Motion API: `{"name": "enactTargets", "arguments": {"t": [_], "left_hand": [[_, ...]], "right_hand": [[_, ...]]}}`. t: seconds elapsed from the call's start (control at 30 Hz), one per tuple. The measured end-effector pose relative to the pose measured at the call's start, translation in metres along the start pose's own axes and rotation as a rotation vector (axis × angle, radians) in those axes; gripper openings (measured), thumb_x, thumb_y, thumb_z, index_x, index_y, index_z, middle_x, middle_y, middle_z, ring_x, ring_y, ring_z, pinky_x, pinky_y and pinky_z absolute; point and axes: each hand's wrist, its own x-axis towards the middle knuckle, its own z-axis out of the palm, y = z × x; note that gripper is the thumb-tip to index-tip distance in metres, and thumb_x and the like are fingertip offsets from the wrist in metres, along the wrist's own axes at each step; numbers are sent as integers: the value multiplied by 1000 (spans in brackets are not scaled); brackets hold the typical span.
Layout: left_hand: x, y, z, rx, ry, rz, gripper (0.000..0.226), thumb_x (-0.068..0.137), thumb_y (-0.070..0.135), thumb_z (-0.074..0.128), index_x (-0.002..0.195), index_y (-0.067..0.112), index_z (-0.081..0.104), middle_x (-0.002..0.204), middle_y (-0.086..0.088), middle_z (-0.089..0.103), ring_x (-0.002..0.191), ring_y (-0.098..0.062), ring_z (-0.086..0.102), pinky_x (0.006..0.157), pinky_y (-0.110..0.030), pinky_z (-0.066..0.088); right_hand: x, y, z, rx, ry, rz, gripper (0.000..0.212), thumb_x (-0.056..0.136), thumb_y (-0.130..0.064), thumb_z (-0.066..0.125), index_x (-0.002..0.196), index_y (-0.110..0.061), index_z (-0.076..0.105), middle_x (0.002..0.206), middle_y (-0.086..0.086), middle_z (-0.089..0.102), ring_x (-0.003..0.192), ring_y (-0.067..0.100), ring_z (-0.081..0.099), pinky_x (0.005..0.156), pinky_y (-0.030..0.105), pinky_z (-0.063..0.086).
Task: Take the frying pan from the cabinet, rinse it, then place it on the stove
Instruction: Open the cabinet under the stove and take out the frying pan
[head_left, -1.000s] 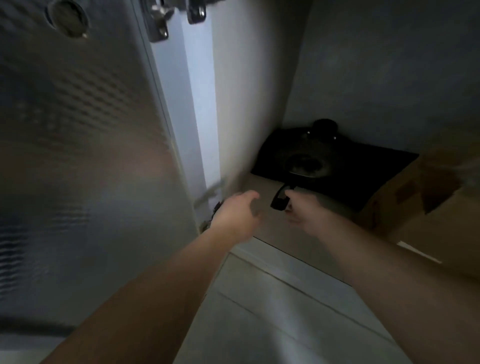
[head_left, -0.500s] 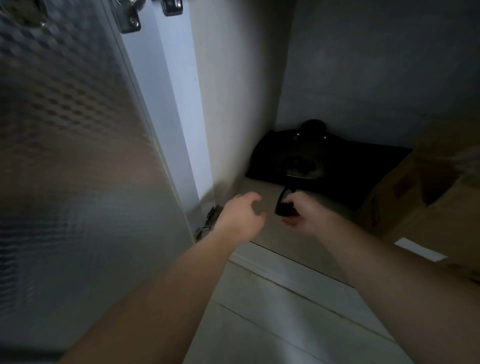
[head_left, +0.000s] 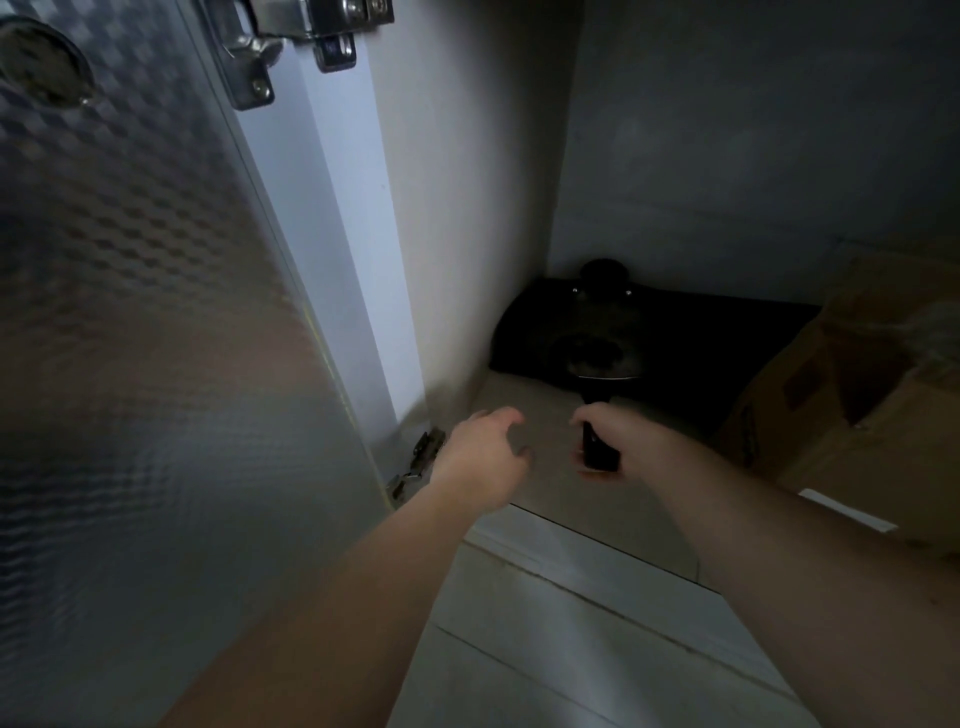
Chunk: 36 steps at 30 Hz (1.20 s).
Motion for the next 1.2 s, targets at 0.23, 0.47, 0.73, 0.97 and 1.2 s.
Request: {"name": "enactTargets", "arguments": {"t": [0.23,0.47,0.73,0.97,1.2], "left_hand": [[-6,1,11,6,-57,7,46,90,31,56,134,20,52,135,-8,51,124,-27,47,100,-33,42],[-10,16,2,19,-95,6,44,89,28,58,133,21,53,135,-6,52,122,-24,50,99,-30,43],[-69,73,-76,-59,-164,-128,41,88,25,53,129,29,56,133,-1,54,89,-23,65,75,-28,54],[-148,151,-185,103,-275,-112,40,89,30,54,128,27,56,131,0,59,116,-20,57,96,-31,46],[-245,219,-294,155,-289,-163,37,90,29,51,126,24,57,129,-1,59,116,-23,56,93,-31,47]], "right_hand": [[-6,3,-4,72,-12,-19,18,84,-6,54,66,-10,51,61,7,53,49,16,52,35,17,45],[-34,3,-20,-47,-25,-22,28,89,-12,63,64,-12,52,58,4,51,47,14,50,40,21,45],[-140,-42,-46,135,-134,160,16,85,2,60,76,-8,53,67,4,51,54,9,50,39,19,50],[-274,-84,-60,14,-241,383,26,89,-1,57,65,-7,48,42,0,46,27,7,45,34,18,49],[-422,-111,-70,-47,-279,461,37,87,-1,51,53,-10,40,31,2,38,21,8,36,29,17,44]]}}
